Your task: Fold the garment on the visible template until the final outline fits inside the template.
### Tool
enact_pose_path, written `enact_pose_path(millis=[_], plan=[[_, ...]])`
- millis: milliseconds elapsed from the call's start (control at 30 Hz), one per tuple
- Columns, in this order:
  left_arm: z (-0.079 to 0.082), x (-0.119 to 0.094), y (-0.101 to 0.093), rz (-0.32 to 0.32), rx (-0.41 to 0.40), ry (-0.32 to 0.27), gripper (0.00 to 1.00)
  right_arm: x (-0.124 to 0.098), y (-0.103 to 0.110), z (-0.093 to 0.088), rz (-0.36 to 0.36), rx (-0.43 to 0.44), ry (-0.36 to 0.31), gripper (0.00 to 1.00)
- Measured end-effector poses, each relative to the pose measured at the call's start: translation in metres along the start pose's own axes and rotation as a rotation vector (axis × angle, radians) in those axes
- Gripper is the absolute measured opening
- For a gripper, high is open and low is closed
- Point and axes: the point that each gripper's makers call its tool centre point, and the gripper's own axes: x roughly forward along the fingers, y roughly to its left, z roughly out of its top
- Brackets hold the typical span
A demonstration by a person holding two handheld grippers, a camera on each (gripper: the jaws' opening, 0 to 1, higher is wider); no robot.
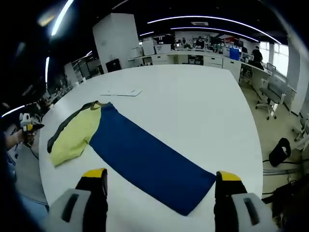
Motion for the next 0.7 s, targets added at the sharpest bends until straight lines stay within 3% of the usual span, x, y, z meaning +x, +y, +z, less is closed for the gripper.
enact_pose_path(millis=[200, 633, 700], plan=[[0.002, 0.001, 0.001, -0.01, 0.02, 0.006, 0.68, -0.006, 0.016, 0.001, 0.01, -0.005, -0.01, 0.91], [-0.013, 0.002, -0.004, -0.037, 0.112, 0.061, 0.68, -0.019, 0.101, 0.012, 0.104, -0.054, -0.054, 0.88], [-0.016, 0.003, -0.004, -0.048, 0.091, 0.054, 0.68, -0.022, 0.117, 0.015, 0.127, -0.055, -0.065, 0.87]])
